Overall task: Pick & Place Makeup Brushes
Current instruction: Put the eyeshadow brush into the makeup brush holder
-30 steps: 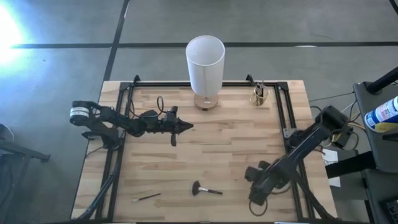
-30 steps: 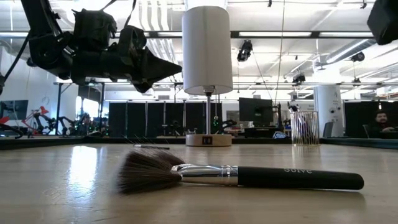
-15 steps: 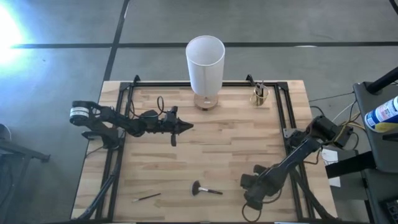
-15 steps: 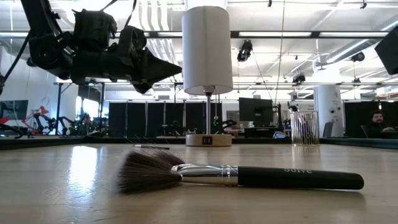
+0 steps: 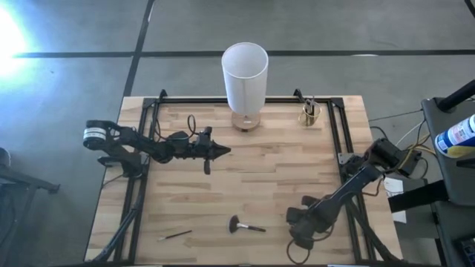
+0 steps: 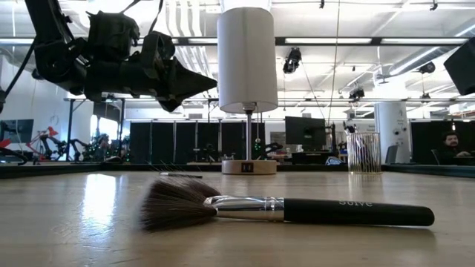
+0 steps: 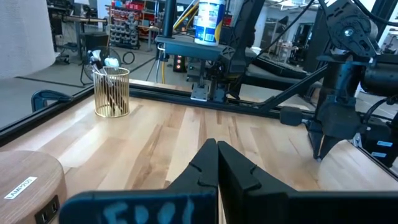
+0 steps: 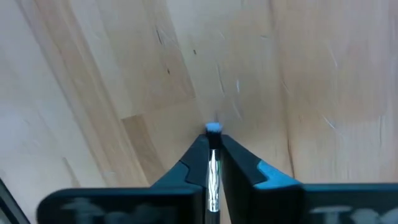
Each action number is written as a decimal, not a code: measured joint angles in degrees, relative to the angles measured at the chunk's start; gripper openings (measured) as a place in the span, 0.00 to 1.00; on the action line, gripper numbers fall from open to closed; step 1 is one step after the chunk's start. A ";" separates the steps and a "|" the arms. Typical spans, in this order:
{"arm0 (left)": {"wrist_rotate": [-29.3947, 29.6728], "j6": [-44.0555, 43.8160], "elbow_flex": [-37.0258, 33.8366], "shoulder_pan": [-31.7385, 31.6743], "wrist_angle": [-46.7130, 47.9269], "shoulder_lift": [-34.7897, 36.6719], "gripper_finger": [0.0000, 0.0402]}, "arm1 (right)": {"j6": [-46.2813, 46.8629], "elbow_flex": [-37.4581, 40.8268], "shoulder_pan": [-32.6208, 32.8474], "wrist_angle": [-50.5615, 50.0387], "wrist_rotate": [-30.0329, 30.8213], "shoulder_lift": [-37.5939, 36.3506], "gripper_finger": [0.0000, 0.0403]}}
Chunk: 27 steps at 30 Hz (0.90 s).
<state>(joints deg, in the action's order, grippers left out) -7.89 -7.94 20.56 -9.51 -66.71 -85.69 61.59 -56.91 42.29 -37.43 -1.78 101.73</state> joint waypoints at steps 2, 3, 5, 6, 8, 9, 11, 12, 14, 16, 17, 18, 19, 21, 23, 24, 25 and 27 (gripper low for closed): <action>0.01 0.00 0.00 -0.01 -0.01 0.00 0.00 | -1.47 0.12 -0.73 0.35 -0.01 -0.67 0.05; 0.01 0.00 0.00 -0.01 -0.01 0.00 0.00 | -2.30 0.21 -1.10 0.74 0.47 -1.13 0.05; 0.01 0.00 0.00 -0.01 -0.06 0.00 0.00 | -4.04 0.24 -2.24 1.14 2.22 -2.54 0.05; 0.01 0.00 0.00 -0.01 -0.05 0.00 0.00 | -4.94 0.24 -2.80 0.94 2.98 -3.66 0.05; 0.01 0.00 0.00 -0.01 -0.14 0.00 0.00 | -6.98 0.23 -4.20 0.98 3.71 -5.91 0.05; 0.02 0.00 0.00 -0.01 -0.14 0.00 0.00 | -8.16 0.28 -4.99 0.94 3.74 -6.87 0.05; 0.03 0.00 -0.02 -0.01 -0.14 0.00 0.00 | -10.72 0.66 -6.88 0.62 4.68 -9.17 0.04; 0.01 0.00 -0.02 -0.01 -0.14 0.00 0.00 | -12.48 0.74 -8.04 0.51 5.77 -10.44 0.04; 0.02 0.00 -0.02 -0.01 -0.14 0.00 0.00 | -16.44 0.88 -10.82 0.93 8.40 -13.30 0.04; 0.03 0.00 -0.11 -0.01 -0.14 0.00 0.00 | -21.05 1.65 -14.06 1.55 10.69 -16.01 0.04; 0.03 0.00 -0.16 0.00 -0.12 0.00 0.00 | -23.57 2.32 -15.87 2.93 11.14 -17.42 0.04; 0.03 0.01 -0.21 -0.01 -0.10 -0.02 0.00 | -26.16 3.28 -17.73 5.11 11.40 -19.03 0.04; 0.03 0.00 -0.24 0.00 -0.08 -0.02 0.00 | -28.94 4.47 -19.80 7.88 11.71 -20.62 0.04; 0.03 0.02 -0.24 0.00 -0.02 -0.02 0.00 | -35.77 7.69 -24.04 16.41 11.69 -23.79 0.04; 0.03 0.02 -0.24 0.01 0.07 -0.02 0.00 | -42.53 11.50 -28.95 25.42 10.15 -26.27 0.04; 0.03 0.02 -0.24 -0.01 0.14 -0.02 0.00 | -45.43 13.40 -31.50 29.60 8.87 -27.42 0.04; 0.03 0.07 -0.24 0.00 0.17 -0.02 0.00 | -48.01 15.01 -34.19 33.03 7.77 -28.36 0.04; 0.03 0.27 -0.24 0.00 0.38 -0.02 0.00 | -52.52 17.95 -39.65 38.69 6.74 -30.16 0.04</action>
<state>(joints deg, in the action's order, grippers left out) -7.86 -7.67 20.32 -9.51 -66.32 -85.71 9.08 -38.95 2.65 1.26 4.96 71.57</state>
